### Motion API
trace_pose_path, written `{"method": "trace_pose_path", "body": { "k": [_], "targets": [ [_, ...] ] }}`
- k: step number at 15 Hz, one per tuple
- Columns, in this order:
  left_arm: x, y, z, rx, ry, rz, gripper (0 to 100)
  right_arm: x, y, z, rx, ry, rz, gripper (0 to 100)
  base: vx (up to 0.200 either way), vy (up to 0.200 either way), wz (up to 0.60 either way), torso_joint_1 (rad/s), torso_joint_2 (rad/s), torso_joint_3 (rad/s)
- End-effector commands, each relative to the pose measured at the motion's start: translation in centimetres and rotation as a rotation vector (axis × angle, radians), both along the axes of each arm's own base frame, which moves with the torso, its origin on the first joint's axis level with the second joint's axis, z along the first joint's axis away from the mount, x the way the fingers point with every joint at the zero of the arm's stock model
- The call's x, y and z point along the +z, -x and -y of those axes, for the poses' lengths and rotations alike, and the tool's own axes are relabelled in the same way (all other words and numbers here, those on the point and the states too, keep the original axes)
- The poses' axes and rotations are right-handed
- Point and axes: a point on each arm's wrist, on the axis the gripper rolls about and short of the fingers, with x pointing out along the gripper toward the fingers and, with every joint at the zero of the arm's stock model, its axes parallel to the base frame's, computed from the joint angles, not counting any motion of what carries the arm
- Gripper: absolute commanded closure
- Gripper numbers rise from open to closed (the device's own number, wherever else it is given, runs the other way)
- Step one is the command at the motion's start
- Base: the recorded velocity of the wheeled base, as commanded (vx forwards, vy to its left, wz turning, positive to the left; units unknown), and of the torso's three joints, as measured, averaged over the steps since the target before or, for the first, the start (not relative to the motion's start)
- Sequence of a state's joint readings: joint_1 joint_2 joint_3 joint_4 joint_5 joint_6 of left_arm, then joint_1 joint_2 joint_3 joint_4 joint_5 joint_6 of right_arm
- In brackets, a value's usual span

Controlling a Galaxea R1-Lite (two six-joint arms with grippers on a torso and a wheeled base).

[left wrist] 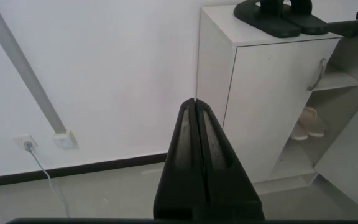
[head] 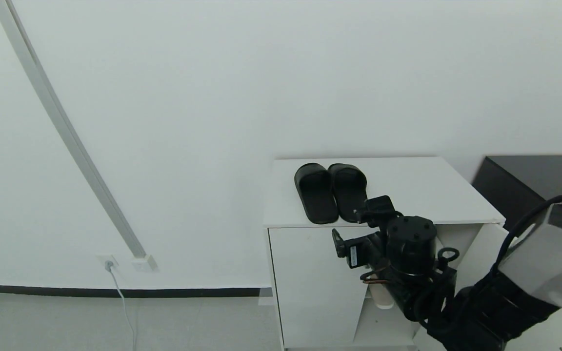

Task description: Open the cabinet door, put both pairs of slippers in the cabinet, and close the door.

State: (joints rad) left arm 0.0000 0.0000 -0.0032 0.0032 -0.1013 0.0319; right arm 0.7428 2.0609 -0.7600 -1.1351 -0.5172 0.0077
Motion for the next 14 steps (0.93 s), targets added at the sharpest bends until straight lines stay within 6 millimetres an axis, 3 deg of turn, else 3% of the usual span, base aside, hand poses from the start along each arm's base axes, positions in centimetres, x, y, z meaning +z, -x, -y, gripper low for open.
{"method": "trace_pose_path", "body": {
  "k": [1,3,6,11,14],
  "targets": [
    [0.0,0.0,0.0,0.000,0.000,0.000,100,6.8,0.4,-0.6,0.003,-0.126,0.020,0,0.000,0.000,0.00,0.000,0.00,0.000],
    [0.0,0.0,0.0,0.000,0.000,0.000,100,9.7,-0.3,-1.2,-0.021,-0.157,-0.054,0,0.000,0.000,0.00,0.000,0.00,0.000],
    [0.0,0.0,0.0,0.000,0.000,-0.002,100,12.2,-0.9,-2.0,-0.145,-0.193,-0.139,0,0.000,0.000,0.00,0.000,0.00,0.000],
    [0.0,0.0,0.0,0.000,-0.002,-0.001,100,9.9,-1.1,-2.3,-0.157,-0.165,-0.183,0,0.000,0.000,0.00,0.000,0.00,0.000],
    [0.0,0.0,0.0,0.000,-0.002,-0.001,100,7.6,-1.4,-2.6,-0.156,-0.156,-0.185,0,0.200,0.000,0.00,-0.001,0.00,0.007]
  ]
}}
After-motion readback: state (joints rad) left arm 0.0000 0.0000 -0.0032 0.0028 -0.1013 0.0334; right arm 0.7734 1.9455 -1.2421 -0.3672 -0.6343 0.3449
